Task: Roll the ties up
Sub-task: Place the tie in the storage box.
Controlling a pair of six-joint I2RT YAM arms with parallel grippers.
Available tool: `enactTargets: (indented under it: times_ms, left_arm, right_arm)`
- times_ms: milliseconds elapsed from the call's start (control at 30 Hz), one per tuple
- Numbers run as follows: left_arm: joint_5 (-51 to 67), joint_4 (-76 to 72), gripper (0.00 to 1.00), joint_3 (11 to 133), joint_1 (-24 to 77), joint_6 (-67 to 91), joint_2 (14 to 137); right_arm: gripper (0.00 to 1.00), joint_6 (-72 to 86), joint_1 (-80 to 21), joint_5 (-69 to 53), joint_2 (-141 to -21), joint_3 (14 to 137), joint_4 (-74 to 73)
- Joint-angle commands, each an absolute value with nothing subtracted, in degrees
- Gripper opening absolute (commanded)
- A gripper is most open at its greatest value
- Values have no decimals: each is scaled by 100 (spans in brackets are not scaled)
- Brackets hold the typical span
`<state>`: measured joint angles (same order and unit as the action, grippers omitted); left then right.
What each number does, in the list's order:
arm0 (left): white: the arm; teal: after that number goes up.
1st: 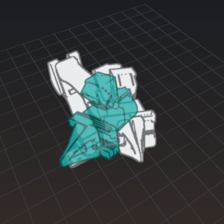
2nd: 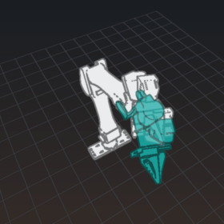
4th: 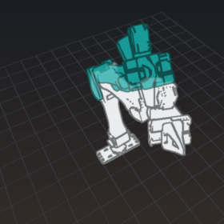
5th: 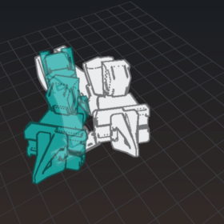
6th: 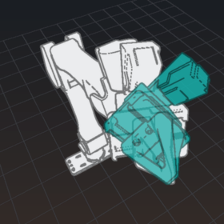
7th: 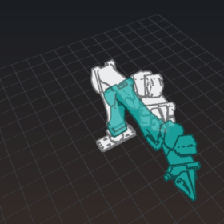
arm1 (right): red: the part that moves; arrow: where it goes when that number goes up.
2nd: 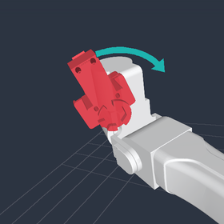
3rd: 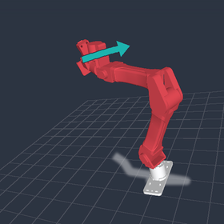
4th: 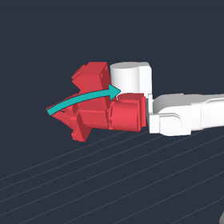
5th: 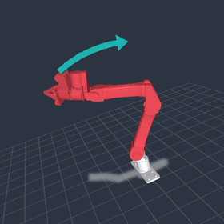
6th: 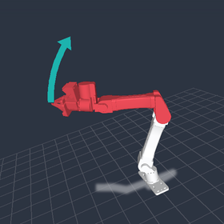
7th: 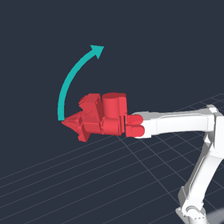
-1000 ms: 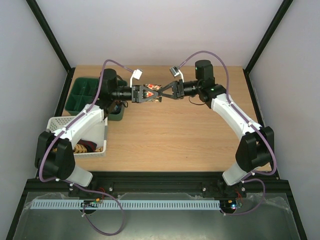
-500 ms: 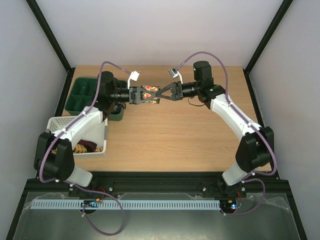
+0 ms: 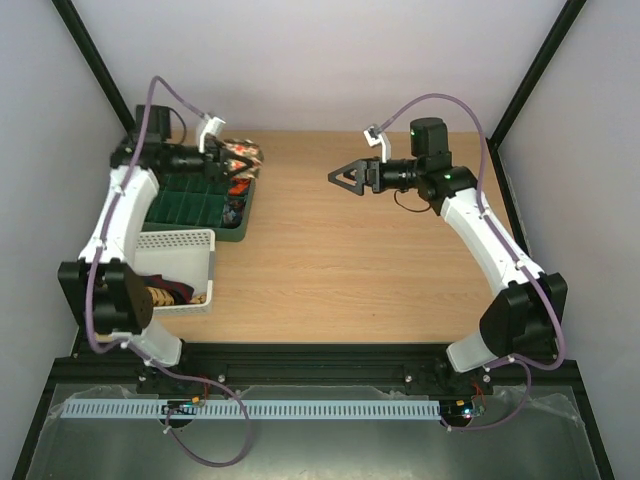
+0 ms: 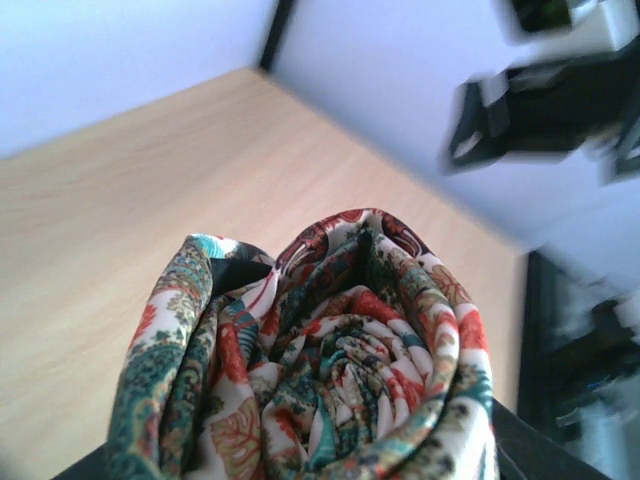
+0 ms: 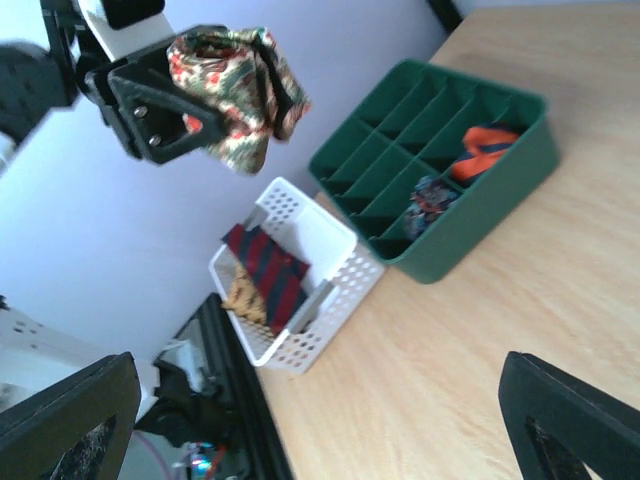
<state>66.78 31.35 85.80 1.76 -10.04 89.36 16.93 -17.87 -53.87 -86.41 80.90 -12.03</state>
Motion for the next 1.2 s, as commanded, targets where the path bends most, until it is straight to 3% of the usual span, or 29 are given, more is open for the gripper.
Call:
enactTargets:
  times_ms: [0,133,433,1167]
  left_arm:
    - [5735,7256,12,9916,-495,-5444,9859]
    - [4895,7419,11,10333,-1097,-6774,10094]
    - [2695,7350,9,10776,-1106,-9177,10838]
    - [852,6309,7,10229,-354,-10298,11895]
  right_arm:
    - [99,946,-1667,-4592,-8400,8334,-1823]
    - [99,649,-1548,-4564,-8395,8403,-2057]
    - [99,426,-1492,-4470,-8544,8376,-2460]
    - [99,460,-1386,-4300,-8604,8166,-2451]
